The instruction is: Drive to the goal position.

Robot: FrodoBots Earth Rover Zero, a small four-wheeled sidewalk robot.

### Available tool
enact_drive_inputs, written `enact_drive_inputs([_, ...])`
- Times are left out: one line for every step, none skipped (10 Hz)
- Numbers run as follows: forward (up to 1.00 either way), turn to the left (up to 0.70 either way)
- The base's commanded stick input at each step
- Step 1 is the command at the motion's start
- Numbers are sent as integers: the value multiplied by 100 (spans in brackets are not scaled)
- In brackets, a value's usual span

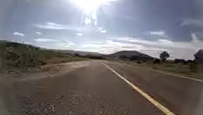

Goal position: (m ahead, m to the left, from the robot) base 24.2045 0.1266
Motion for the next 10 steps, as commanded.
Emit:
enact_drive_inputs([100, 2])
enact_drive_inputs([100, 0])
enact_drive_inputs([100, 0])
enact_drive_inputs([100, 0])
enact_drive_inputs([100, 0])
enact_drive_inputs([100, 0])
enact_drive_inputs([100, 0])
enact_drive_inputs([100, 0])
enact_drive_inputs([100, 0])
enact_drive_inputs([100, 0])
